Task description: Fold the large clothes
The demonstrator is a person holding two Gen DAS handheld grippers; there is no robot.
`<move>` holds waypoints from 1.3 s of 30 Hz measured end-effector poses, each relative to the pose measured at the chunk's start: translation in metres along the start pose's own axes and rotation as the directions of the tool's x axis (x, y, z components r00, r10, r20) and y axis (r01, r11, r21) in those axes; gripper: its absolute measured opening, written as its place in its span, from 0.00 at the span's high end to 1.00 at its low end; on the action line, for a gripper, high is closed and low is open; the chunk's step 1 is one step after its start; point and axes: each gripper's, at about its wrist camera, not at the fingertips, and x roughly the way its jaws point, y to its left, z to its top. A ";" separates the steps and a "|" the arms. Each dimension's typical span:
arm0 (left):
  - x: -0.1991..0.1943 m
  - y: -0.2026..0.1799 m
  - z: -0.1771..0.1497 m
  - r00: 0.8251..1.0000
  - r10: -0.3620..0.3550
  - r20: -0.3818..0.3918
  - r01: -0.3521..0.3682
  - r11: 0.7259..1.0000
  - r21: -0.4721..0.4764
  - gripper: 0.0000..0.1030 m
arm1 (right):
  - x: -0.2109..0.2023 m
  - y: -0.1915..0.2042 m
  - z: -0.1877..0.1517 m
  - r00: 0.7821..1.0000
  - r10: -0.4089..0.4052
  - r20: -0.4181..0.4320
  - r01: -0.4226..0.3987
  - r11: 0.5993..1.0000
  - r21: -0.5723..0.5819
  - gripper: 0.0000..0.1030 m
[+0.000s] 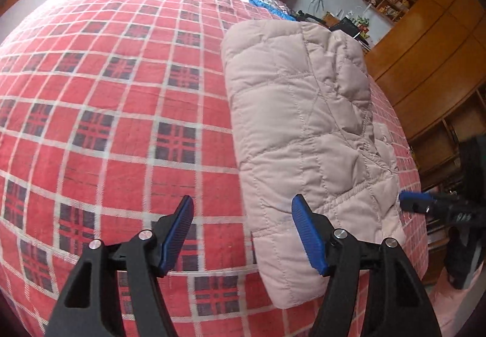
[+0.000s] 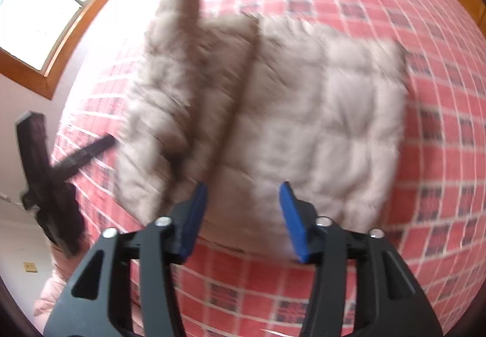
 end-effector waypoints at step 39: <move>-0.020 -0.058 0.003 0.995 0.022 0.097 -0.033 0.993 0.114 0.35 | -0.045 0.021 0.011 0.990 0.079 0.113 -0.067 0.992 -0.104 0.82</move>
